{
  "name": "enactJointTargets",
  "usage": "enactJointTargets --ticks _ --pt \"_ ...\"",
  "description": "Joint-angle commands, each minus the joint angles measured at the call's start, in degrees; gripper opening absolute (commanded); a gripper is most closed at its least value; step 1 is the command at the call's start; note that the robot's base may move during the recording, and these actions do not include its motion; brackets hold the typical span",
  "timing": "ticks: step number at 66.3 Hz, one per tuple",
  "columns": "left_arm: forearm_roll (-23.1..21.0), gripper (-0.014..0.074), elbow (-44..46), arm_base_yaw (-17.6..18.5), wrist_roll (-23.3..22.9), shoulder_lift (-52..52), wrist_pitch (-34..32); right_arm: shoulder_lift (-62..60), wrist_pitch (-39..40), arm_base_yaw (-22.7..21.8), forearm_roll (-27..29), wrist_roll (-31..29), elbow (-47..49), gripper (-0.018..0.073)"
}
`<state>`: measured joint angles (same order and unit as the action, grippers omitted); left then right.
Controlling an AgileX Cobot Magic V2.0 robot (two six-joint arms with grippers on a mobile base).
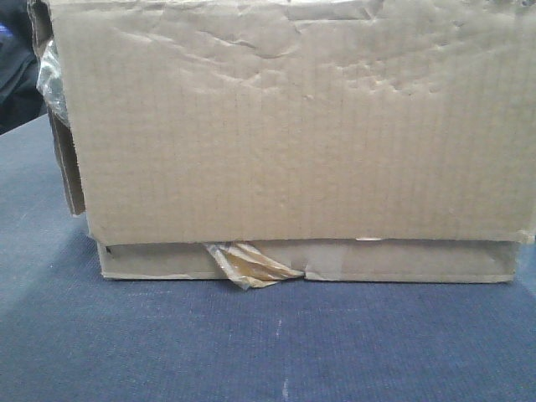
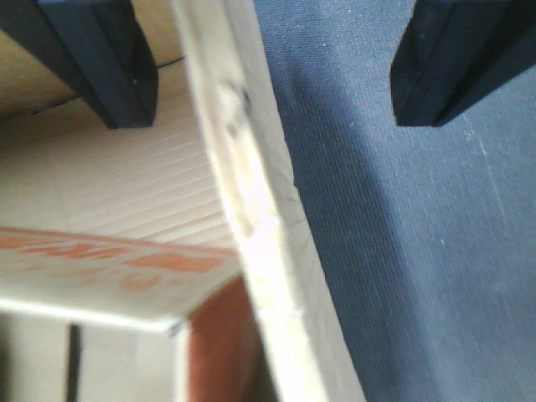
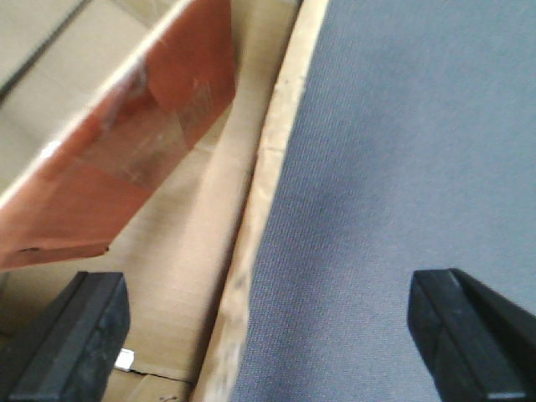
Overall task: Stack two boxes on right shelf middle
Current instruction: 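Grip the plain box sides with both grippers and lift the stack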
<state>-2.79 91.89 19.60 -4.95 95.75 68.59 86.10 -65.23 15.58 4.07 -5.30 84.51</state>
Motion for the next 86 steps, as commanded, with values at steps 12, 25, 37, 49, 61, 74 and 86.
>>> enactJointTargets --ticks 12,25,37,49,61,74,86 --pt "1.0 0.0438 0.1 0.3 -0.2 1.6 0.8 4.9 1.9 0.0 0.2 -0.4 0.3 0.0338" --pt "1.3 0.0121 -0.1 1.0 -1.8 2.2 1.3 8.2 0.2 0.0 0.4 -0.3 -0.1 -0.0155" --pt "3.2 -0.0111 -0.1 1.3 -1.8 2.2 0.5 8.6 2.0 -0.1 0.0 -0.1 -0.5 -0.0154" --pt "3.7 -0.0111 0.9 1.3 -2.6 2.0 -0.3 8.2 3.6 -0.1 0.0 -0.1 -0.5 -0.0154" --pt "3.7 -0.0111 3.2 1.3 -3.2 -0.2 -0.5 5.2 4.8 -0.1 0.0 -0.1 -0.5 -0.0154" --pt "3.7 -0.0111 6.6 1.3 -4.2 -3.1 -0.6 -0.1 6.2 -0.1 0.0 -0.1 0.5 -0.0154" --pt "3.7 -0.0111 10.9 1.3 -4.2 -5.7 -0.7 -4.2 6.2 -0.1 0.0 -0.1 4.4 -0.0154"
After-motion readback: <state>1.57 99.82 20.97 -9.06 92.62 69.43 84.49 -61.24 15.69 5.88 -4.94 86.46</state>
